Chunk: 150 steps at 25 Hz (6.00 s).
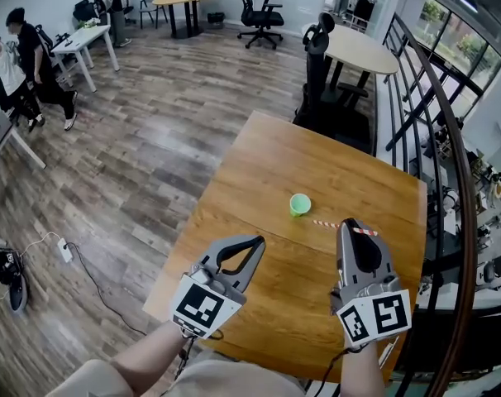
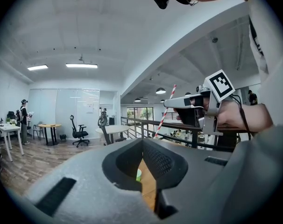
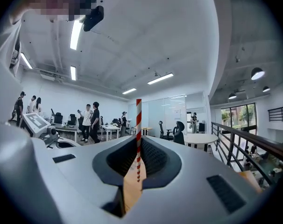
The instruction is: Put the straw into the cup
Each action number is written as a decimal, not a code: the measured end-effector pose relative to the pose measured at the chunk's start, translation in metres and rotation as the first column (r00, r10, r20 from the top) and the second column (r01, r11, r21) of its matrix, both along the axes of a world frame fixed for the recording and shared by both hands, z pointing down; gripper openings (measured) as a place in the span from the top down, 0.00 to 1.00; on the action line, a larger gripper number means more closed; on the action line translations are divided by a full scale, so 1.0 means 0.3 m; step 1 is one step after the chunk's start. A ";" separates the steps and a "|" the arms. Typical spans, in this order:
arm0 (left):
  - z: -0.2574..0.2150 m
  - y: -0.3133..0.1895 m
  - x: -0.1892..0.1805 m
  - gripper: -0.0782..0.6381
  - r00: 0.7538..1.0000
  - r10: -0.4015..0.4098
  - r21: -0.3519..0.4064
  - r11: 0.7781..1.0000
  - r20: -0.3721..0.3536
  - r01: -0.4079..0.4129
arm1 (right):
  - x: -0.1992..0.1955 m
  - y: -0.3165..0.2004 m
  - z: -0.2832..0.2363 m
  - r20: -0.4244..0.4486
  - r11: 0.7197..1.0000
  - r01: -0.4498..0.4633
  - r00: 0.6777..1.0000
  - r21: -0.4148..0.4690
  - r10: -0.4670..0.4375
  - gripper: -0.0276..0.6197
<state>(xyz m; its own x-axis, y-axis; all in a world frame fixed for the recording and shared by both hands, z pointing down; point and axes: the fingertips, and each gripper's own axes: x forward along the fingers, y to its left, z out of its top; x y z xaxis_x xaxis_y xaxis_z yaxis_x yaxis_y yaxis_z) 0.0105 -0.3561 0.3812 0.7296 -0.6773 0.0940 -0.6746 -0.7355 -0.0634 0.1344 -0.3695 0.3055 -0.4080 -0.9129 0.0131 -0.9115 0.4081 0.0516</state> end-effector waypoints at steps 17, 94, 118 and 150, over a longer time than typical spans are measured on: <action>0.220 -0.309 0.170 0.87 0.997 0.042 -0.025 0.999 0.064 -0.040 | 0.089 -0.412 0.307 -0.014 0.994 -0.035 0.999 -0.107 0.033 0.91; 0.105 -0.241 0.098 0.87 0.999 0.042 -0.090 0.995 -0.016 -0.044 | 0.128 -0.287 0.208 0.022 0.991 -0.137 0.990 0.009 0.137 0.86; -0.163 0.301 0.096 0.87 0.988 0.098 -0.003 0.995 -0.121 -0.099 | 0.116 0.408 0.113 0.059 0.994 -0.097 0.993 -0.058 0.100 0.90; -0.075 0.379 0.140 0.87 0.994 0.097 -0.046 0.994 -0.043 -0.099 | 0.077 0.529 0.178 0.097 0.992 -0.010 0.995 -0.126 0.023 0.92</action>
<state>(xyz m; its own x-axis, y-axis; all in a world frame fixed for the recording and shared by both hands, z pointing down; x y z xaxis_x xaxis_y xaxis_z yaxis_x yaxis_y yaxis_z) 0.0526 -0.2423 0.3585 0.7960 -0.5980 0.0931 -0.6006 -0.7995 -0.0006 0.1576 -0.2109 0.3590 -0.3980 -0.9131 0.0888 -0.9162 0.3907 -0.0885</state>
